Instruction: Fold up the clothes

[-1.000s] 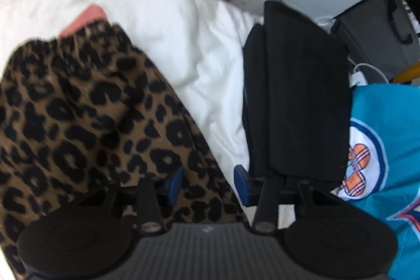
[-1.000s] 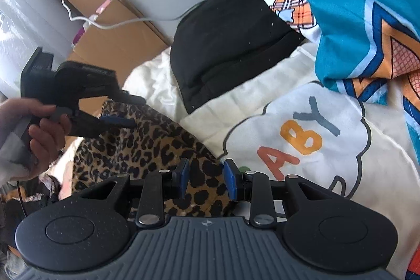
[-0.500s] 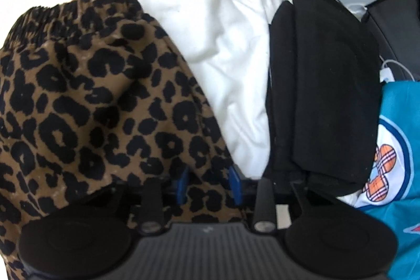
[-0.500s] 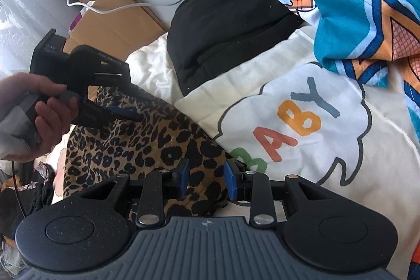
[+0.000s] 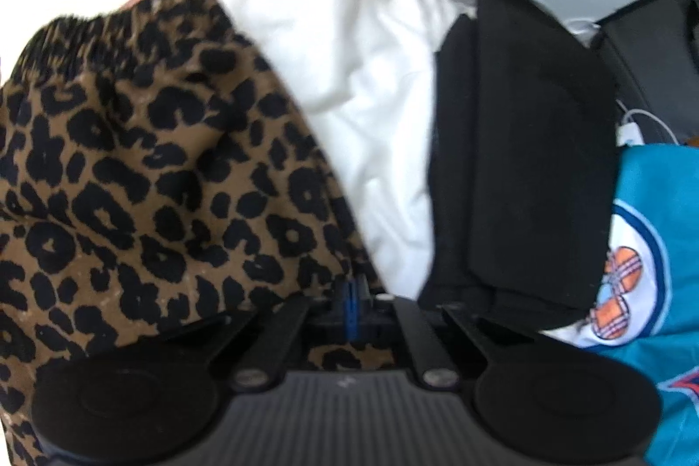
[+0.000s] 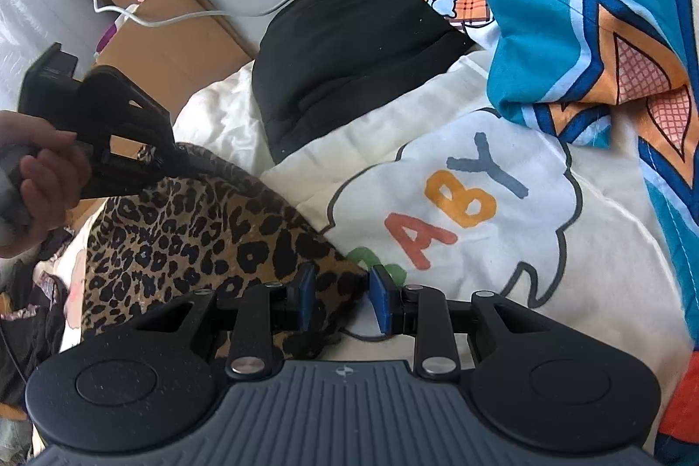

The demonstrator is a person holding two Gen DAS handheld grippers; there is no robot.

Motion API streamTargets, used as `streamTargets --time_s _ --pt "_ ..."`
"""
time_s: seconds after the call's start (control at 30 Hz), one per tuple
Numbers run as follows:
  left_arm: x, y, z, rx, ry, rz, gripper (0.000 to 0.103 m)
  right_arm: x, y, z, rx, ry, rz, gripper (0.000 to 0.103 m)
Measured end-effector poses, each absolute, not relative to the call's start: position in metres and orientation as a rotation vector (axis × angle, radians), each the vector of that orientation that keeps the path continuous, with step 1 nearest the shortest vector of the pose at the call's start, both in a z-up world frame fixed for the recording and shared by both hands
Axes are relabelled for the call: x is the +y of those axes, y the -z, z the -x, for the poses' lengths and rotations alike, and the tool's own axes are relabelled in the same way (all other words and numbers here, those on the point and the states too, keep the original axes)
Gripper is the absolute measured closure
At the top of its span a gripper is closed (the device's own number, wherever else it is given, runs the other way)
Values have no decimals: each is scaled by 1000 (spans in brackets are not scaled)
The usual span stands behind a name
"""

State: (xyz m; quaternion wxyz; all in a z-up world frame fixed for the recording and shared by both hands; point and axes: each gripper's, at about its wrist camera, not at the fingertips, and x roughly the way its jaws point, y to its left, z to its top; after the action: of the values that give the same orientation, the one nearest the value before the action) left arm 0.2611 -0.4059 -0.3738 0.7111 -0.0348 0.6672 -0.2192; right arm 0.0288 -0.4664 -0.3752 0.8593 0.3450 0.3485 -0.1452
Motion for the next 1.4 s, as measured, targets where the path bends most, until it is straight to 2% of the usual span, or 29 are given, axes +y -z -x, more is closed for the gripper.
streamTargets --time_s 0.07,0.1,0.13,0.4,0.5,0.57,0.63,0.67,0.97,1.1,1.23,1.37,1.4 --pt "-409 369 -259 1470 502 72 103 -466 377 -32 735 292 -724 77" --pt "-411 368 -258 1467 506 68 103 -465 377 -34 747 289 -710 96" --pt "-412 368 -258 1466 509 66 103 -464 377 -34 752 288 -697 102" --pt "-415 392 -253 1463 527 93 103 -460 374 -32 780 295 -650 103" --pt "-413 405 -248 1448 572 110 100 -462 375 -34 792 304 -672 102" --pt "-407 405 -247 1454 601 152 89 -464 371 -32 777 303 -691 100" --pt "-402 397 -248 1452 638 170 62 -465 364 -30 749 301 -695 99" --pt "-400 391 -248 1441 658 161 58 -465 361 -29 735 295 -691 99" --pt "-381 330 -281 1286 688 73 58 -467 342 -48 690 253 -641 98" --pt "-383 323 -303 1238 630 -8 60 -469 333 -51 672 254 -630 98" --pt "-384 317 -319 1190 569 -116 67 -469 333 -61 684 228 -611 98" --pt "-369 323 -342 1150 489 -166 67 -463 341 -78 719 193 -593 98" --pt "-366 324 -347 1141 483 -165 62 -461 344 -82 728 187 -594 98"
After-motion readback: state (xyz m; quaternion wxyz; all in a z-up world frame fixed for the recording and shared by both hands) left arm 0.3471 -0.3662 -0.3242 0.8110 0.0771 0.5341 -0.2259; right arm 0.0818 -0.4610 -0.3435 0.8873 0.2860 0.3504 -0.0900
